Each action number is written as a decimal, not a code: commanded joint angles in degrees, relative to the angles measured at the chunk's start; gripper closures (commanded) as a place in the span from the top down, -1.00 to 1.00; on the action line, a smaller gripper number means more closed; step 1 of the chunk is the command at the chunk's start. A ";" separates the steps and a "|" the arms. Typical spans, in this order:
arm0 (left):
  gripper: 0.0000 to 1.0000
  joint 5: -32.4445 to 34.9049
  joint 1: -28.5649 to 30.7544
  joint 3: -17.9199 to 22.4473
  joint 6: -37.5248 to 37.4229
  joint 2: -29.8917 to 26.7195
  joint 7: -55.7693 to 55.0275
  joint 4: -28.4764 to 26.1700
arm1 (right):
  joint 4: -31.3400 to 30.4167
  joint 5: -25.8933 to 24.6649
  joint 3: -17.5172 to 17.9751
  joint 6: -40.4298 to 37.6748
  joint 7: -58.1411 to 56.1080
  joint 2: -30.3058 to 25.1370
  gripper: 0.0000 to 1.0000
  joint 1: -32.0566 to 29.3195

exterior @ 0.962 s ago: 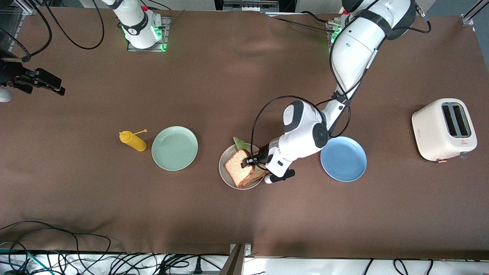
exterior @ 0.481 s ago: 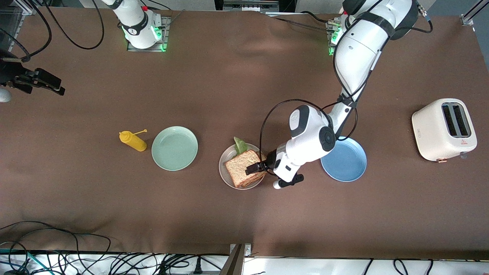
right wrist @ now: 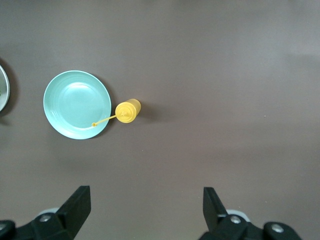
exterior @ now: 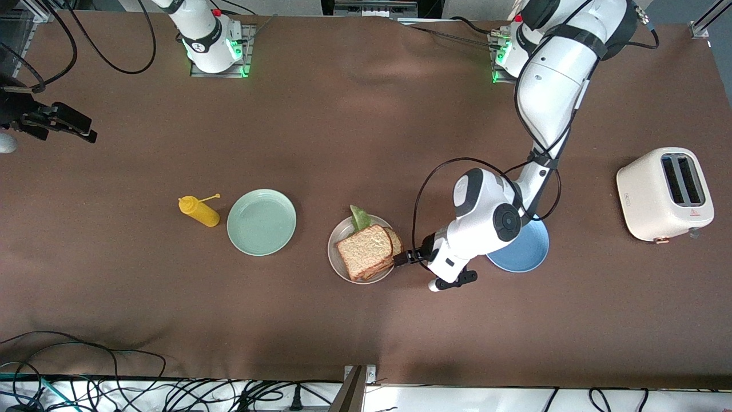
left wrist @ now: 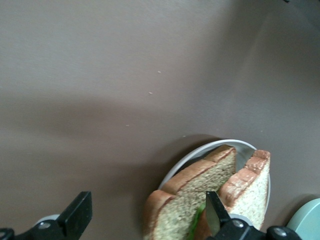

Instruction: Make sandwich on beige plate with both arms

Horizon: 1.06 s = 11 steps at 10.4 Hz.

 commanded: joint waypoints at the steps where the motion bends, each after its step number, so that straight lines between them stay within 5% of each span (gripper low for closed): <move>1: 1.00 5.56 4.89 0.01 -11.82 -6.92 0.84 -0.83 | 0.86 0.69 -0.14 -1.33 -0.87 -0.31 1.00 -0.18; 7: 1.00 10.24 15.70 0.01 -32.85 -18.80 2.85 -0.57 | 0.94 0.60 -0.14 -1.86 -0.96 -0.31 1.00 -0.18; 11: 1.00 13.06 17.92 1.76 -43.93 -25.82 8.48 -0.56 | 0.95 0.60 -0.14 -1.86 -0.96 -0.31 1.00 -0.18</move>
